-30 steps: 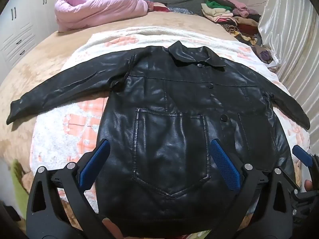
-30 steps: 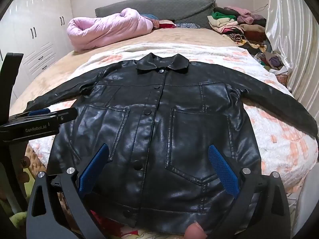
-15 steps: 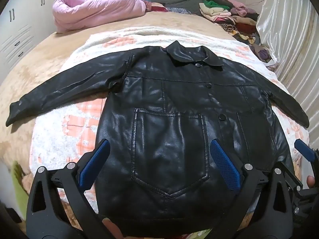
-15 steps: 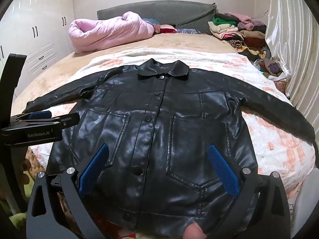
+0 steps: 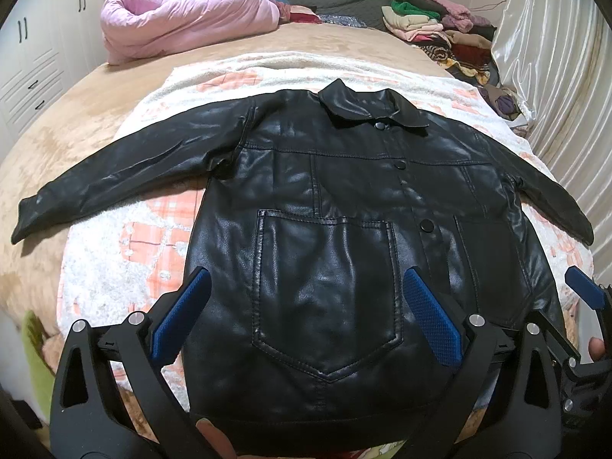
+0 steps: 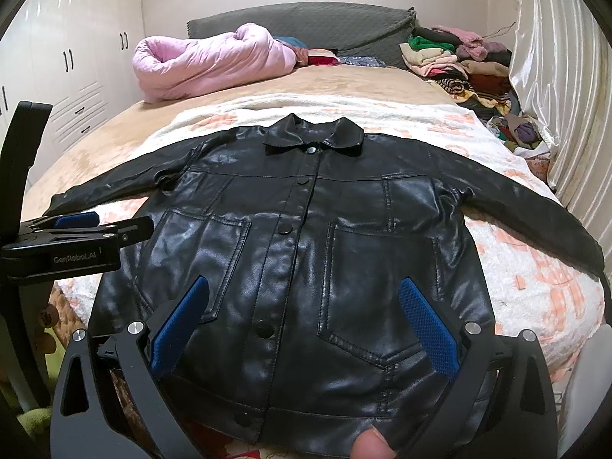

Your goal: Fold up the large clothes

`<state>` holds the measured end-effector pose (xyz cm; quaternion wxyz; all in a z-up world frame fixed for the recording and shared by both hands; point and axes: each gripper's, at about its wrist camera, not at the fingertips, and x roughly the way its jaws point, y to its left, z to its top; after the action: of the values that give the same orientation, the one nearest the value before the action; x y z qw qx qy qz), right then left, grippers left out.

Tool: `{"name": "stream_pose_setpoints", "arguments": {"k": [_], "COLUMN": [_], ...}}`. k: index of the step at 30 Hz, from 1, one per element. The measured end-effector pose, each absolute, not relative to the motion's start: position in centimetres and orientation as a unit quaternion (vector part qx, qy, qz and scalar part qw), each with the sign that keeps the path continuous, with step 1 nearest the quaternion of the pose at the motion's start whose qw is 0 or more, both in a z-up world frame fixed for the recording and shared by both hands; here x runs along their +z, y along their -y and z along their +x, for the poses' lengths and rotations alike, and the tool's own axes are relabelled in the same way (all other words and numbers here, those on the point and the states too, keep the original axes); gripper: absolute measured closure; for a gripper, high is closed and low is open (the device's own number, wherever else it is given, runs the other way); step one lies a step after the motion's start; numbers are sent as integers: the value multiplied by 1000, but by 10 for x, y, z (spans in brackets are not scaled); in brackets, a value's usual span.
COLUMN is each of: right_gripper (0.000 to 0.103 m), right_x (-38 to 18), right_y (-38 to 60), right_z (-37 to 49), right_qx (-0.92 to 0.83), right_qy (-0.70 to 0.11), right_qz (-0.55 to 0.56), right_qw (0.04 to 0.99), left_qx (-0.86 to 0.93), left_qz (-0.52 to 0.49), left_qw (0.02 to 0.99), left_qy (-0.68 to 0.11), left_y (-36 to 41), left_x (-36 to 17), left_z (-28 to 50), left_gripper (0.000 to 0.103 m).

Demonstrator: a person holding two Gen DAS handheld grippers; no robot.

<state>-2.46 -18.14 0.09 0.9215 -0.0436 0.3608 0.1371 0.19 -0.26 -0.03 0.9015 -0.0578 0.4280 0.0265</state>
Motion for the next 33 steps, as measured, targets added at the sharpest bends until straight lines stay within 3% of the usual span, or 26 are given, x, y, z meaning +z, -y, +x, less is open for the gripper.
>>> {"name": "stream_pose_setpoints", "arguments": {"k": [33], "right_gripper": [4], "right_x": [2], "right_y": [180], "right_z": [-23], "right_qx": [141], "right_qy": [-360], "right_qz": [-35], "right_qw": [922], "left_qx": [27], "left_qz": [-56], "left_qw": [903], "left_qy": [-426], "left_y": [5], "left_x": [1], "left_z": [1], "left_gripper": [9]}}
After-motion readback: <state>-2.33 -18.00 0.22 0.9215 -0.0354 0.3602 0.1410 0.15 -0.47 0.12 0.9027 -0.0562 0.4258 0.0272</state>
